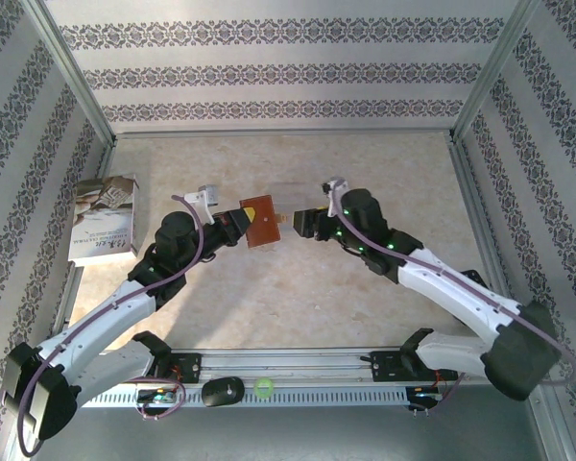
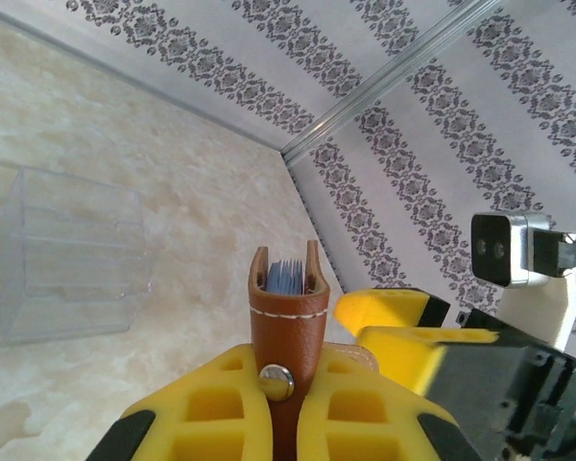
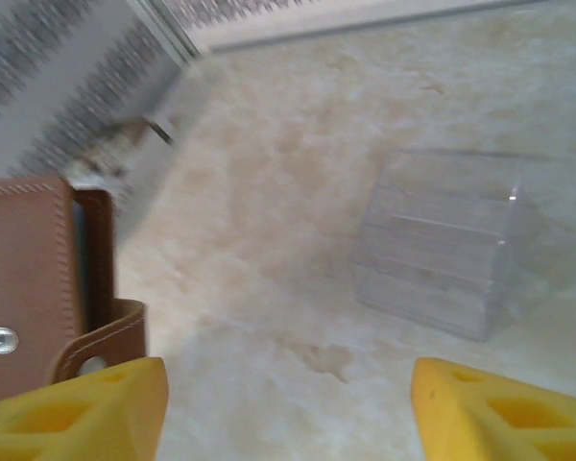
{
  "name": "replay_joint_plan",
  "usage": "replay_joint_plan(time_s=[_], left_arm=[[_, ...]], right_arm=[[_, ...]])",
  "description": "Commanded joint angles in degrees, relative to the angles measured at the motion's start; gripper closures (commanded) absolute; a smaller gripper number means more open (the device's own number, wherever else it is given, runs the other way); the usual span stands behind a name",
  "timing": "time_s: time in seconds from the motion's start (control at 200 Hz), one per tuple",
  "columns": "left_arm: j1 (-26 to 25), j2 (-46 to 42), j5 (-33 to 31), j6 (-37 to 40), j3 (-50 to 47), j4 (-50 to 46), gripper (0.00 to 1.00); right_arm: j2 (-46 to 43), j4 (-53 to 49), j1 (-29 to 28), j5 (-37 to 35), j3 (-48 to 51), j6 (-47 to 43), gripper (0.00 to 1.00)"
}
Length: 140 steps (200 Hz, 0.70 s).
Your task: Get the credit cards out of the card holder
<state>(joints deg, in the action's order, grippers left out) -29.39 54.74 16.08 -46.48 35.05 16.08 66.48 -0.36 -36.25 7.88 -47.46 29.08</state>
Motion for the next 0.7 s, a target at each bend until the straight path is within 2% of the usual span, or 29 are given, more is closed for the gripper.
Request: replay_joint_plan(time_s=[0.0, 0.175, 0.355, 0.475, 0.595, 0.694], left_arm=[[1.48, -0.97, 4.09, -0.65, -1.57, 9.24, 1.00], [1.70, -0.42, 6.59, -2.16, -2.62, 14.69, 1.00], [1.68, -0.15, 6.84, -3.05, -3.14, 15.78, 1.00], [1.70, -0.22, 7.27, -3.53, -3.35, 16.43, 1.00], [1.64, -0.45, 7.06, -3.63, -3.78, 16.14, 1.00], [1.70, -0.39, 7.03, -3.83, -4.32, 16.39, 1.00]], right_arm=[[-1.70, 15.57, 1.66, 12.79, 4.39, 6.27, 0.28], [-0.25, 18.95, 0.86, 17.89, 3.74, 7.89, 0.26], [2.08, 16.92, -1.29, 16.41, 1.26, 6.84, 0.27], [3.74, 16.69, -1.53, 15.30, 0.66, 7.46, 0.33], [3.39, 16.93, -1.53, 13.56, 0.96, 7.88, 0.47], [2.41, 17.06, -1.49, 12.45, 1.53, 7.99, 0.48]])
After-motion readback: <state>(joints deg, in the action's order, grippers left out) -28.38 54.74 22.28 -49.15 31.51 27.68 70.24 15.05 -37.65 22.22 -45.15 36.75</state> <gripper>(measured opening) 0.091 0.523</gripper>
